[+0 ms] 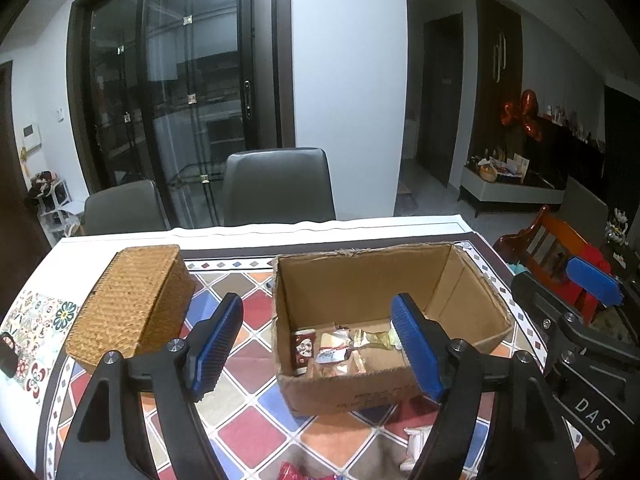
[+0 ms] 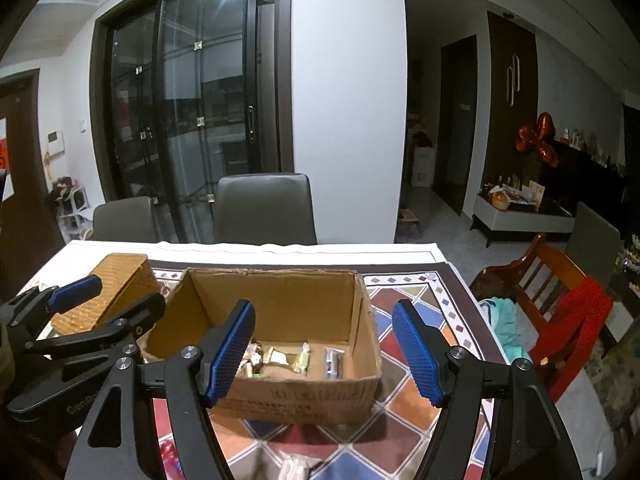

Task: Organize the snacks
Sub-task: 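Move both open tools back toward the red bag and white packet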

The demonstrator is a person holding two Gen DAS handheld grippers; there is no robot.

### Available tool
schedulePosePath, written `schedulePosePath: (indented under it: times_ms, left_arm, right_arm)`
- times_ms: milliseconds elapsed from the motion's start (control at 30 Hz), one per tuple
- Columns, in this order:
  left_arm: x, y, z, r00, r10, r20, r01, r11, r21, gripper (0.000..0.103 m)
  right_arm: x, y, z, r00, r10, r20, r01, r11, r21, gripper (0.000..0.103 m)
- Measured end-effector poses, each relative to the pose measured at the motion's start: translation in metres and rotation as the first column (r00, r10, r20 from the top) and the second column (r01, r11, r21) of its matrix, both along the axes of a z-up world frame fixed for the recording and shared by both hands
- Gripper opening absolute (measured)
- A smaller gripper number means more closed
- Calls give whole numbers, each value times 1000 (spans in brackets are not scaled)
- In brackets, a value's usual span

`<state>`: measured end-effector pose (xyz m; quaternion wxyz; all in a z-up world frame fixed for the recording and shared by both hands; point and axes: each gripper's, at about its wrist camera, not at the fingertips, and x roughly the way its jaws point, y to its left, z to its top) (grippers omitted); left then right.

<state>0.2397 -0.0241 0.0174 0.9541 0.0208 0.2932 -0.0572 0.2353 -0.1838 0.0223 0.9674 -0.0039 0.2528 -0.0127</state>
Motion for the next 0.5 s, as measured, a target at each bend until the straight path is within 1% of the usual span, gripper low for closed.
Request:
schedulePosePath:
  times_ms: [267, 433, 500]
  left_arm:
    - [-26, 12, 10, 999, 20, 30, -20, 1000, 2, 79]
    - [-39, 18, 10, 999, 27, 29, -27, 1000, 1, 79]
    - [-43, 21, 9, 999, 28, 27, -28, 1000, 1, 80]
  right_arm:
    - [-21, 5, 6, 1000, 4, 19, -4, 1000, 0, 72]
    - [-33, 11, 7, 1000, 7, 26, -7, 1000, -11, 72]
    - [-37, 13, 7, 1000, 6, 25, -6, 1000, -17, 75]
